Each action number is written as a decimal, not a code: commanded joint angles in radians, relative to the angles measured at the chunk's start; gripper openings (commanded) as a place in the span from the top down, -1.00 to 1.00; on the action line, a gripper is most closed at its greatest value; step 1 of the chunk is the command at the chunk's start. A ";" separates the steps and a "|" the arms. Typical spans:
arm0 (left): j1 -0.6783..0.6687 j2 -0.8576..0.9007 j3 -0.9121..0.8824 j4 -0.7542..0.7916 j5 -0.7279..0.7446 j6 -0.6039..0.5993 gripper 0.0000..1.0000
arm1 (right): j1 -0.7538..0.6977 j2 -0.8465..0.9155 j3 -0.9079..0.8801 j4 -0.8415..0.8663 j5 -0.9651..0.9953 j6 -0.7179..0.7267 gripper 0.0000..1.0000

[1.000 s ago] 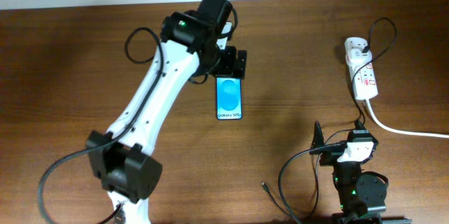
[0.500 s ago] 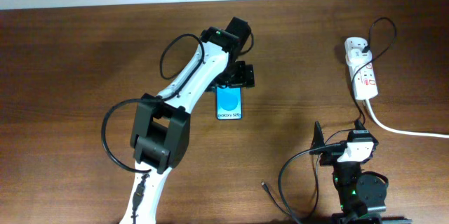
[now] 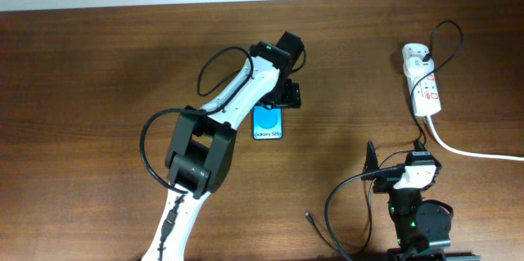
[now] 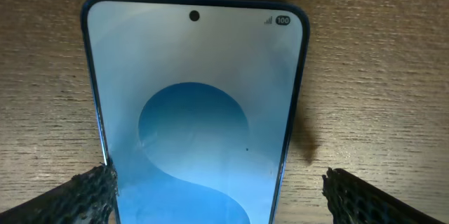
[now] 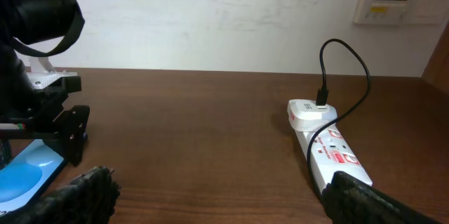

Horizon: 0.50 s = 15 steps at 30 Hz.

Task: Plug charger to phone and switch on socket
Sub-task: 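Lower the left gripper over the phone and close on its bottom edge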

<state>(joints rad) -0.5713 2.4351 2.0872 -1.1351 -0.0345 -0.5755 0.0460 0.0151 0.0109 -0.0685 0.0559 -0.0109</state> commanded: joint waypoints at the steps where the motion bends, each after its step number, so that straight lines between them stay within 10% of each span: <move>1: 0.007 0.005 0.013 -0.003 -0.061 0.066 -0.97 | 0.006 -0.006 -0.005 -0.007 0.005 0.004 -0.97; 15: 0.023 0.013 -0.011 0.002 -0.059 0.121 -0.98 | 0.006 -0.006 -0.005 -0.007 0.005 0.004 -0.97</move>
<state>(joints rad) -0.5533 2.4351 2.0869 -1.1351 -0.0864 -0.4671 0.0460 0.0151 0.0109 -0.0685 0.0559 -0.0101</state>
